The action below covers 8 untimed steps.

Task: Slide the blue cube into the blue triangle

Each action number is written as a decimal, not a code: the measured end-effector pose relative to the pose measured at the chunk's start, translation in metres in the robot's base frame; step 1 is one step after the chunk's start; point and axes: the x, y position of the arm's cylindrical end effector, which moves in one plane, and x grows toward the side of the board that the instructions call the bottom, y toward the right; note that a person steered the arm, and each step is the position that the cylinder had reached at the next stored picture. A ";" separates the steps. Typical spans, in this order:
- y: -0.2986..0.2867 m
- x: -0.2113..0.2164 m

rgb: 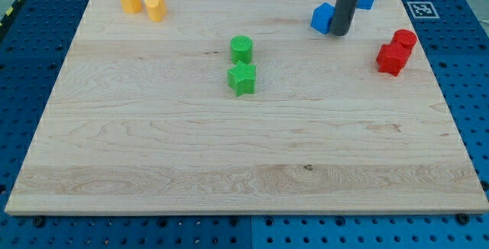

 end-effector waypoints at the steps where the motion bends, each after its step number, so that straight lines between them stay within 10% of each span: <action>1: 0.000 0.004; 8: -0.056 -0.042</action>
